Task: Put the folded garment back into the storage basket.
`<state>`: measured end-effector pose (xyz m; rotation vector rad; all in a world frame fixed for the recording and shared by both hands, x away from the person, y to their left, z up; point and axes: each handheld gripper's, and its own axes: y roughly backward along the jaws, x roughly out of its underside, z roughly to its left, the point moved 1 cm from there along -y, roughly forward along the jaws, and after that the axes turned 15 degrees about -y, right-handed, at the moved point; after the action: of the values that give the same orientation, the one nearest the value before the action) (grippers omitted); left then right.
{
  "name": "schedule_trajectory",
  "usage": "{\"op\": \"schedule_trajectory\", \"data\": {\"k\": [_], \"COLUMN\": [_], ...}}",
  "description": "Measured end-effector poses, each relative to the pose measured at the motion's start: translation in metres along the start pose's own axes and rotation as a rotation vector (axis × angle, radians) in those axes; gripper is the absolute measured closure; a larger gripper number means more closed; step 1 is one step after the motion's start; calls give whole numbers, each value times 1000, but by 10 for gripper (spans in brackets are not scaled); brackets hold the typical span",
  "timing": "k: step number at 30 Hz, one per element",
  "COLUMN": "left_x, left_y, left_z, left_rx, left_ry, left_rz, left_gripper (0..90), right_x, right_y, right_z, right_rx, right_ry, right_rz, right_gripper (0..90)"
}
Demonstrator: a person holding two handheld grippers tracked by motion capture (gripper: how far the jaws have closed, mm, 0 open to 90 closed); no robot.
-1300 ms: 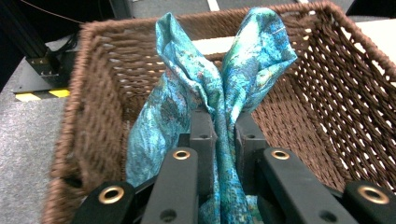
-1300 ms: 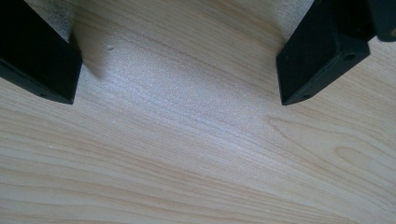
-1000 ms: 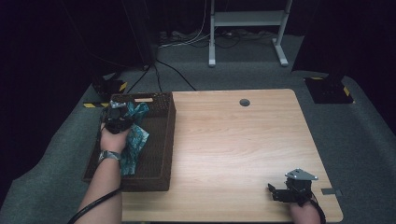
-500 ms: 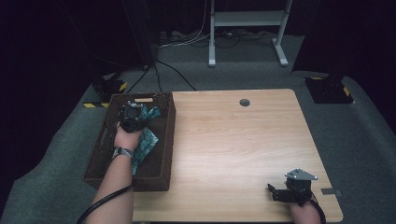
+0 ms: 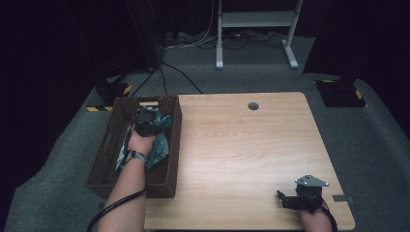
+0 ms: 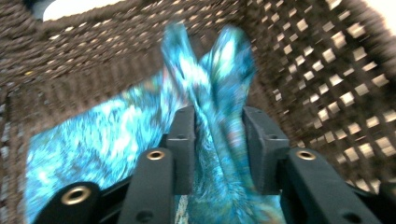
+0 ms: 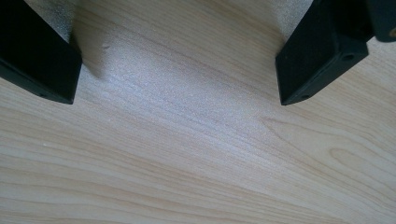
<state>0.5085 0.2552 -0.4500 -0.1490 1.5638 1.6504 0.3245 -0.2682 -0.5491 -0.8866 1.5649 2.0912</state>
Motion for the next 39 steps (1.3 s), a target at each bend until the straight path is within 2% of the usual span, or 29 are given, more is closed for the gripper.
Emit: {"op": "schedule_trajectory", "data": {"k": [1, 2, 3, 6, 7, 11, 17, 19, 24, 32, 39], "left_x": [0, -5, -7, -9, -14, -15, -12, -6, 4, 8, 2], "left_y": [0, 3, 6, 8, 16, 25, 35, 41, 48, 58, 64], "left_z": [0, -3, -3, -3, -4, -3, 4, 7, 10, 11, 4], "left_rx": [0, 0, 2, 7, 9, 18, 16, 29, 35, 27, 5], "left_ry": [0, 3, 7, 9, 24, 40, 79, 112, 132, 145, 119], "left_rz": [0, -26, -37, -47, -81, -107, -129, -152, -166, -205, -211], "left_gripper": [590, 590, 523, 491, 411, 331, 231, 174, 57, 7, 0], "right_x": [0, 0, 0, 0, 0, 0, 0, -1, -1, -1, -1], "right_y": [0, 0, 0, 0, 0, 0, 0, -1, -1, -1, -1], "right_z": [0, 0, 0, 0, 0, 0, 0, 0, 0, 0, 0], "right_rx": [0, -1, -2, -3, -4, -4, -9, -11, -11, -12, -12], "right_ry": [0, 0, 0, 1, 1, 1, 10, 12, 13, 15, 15], "right_rz": [0, 0, 0, 0, 1, 1, 2, 3, 4, 4, 4], "right_gripper": [3, 3, 4, 4, 4, 4, 3, 3, 2, 3, 3]}}
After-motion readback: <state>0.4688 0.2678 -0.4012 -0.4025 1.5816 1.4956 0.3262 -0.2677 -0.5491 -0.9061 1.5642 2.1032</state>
